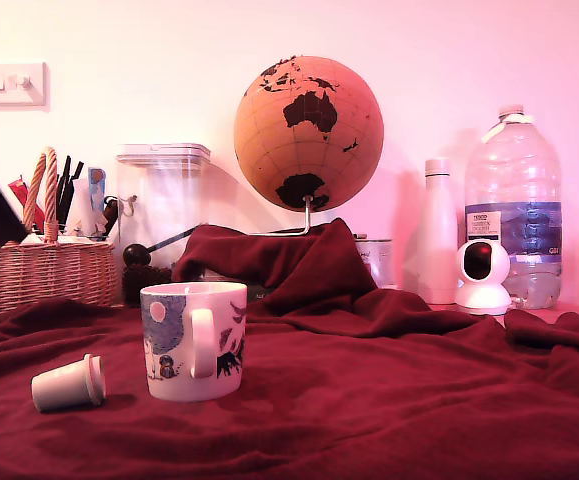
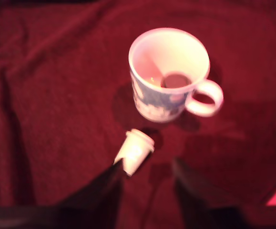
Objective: Pick up the coffee capsules on the table and drop them inside the coffee cup
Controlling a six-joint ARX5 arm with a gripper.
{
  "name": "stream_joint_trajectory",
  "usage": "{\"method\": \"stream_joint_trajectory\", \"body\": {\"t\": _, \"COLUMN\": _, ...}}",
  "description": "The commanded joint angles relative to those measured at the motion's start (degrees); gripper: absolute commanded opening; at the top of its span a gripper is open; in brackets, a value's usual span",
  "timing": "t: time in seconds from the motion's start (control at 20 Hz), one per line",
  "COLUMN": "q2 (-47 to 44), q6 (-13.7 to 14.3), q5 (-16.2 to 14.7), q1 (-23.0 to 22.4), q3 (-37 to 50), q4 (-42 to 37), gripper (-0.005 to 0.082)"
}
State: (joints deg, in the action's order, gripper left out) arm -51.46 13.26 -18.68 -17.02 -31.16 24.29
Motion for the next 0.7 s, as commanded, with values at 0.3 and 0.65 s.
{"method": "stream_joint_trajectory", "body": {"t": 0.3, "q2": 0.2, "q6": 6.2, "q5": 2.9, "q1": -0.6, "q3": -0.2, "q4": 1.6, "gripper": 0.0554}}
{"method": "stream_joint_trajectory", "body": {"t": 0.65, "q2": 0.2, "q6": 15.3, "q5": 2.7, "q1": -0.6, "q3": -0.2, "q4": 2.5, "gripper": 0.0553}}
